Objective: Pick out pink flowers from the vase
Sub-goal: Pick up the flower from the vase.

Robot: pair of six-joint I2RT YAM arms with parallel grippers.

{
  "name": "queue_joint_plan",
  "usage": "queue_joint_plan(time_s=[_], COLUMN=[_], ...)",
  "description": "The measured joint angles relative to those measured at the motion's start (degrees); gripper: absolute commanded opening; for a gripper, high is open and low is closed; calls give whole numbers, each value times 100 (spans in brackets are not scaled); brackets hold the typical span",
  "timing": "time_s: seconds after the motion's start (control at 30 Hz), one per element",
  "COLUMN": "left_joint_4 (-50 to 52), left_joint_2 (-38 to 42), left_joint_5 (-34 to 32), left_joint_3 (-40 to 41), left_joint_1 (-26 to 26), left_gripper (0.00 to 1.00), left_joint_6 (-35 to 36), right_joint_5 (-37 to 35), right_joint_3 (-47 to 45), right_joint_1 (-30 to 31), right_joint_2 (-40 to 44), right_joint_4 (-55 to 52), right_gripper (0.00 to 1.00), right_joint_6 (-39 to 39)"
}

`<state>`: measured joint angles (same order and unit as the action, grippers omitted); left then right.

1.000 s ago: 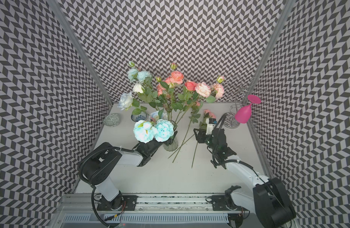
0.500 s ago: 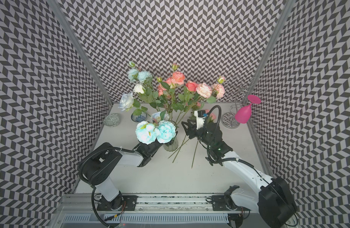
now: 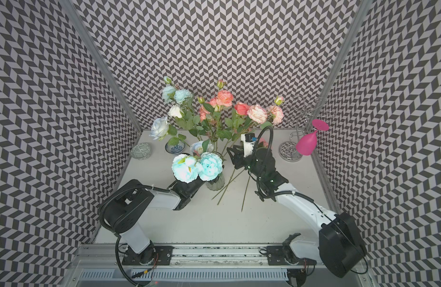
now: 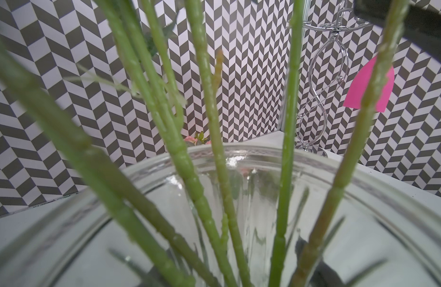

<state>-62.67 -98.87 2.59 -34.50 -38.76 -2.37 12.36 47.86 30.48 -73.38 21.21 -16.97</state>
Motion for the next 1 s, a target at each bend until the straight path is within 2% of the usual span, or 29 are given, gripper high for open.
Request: queue_joint_plan(time_s=[0.27,0.47,0.57,0.83,1.0], left_joint_4=[-2,0,0,0,0], left_joint_2=[0,0,0,0,0], left_joint_5=[0,-2,-4,-22,-33], left_joint_3=[0,0,0,0,0], left_joint_1=[0,0,-2,-11,-11], left_gripper=[0,0,0,0,0], left_joint_6=[-2,2,7,9,9], right_joint_5=[13,52,59,-398,-968], right_joint_3=[81,188,225,343,1189], right_joint_1=[11,15,70,72,48], right_joint_2=[-225,-332,-291,584,1095], right_joint_4=[111,190,188,-428,-1311], right_gripper=[26,5,0,0,0], right_joint_6=[-50,-181,-188,42,310])
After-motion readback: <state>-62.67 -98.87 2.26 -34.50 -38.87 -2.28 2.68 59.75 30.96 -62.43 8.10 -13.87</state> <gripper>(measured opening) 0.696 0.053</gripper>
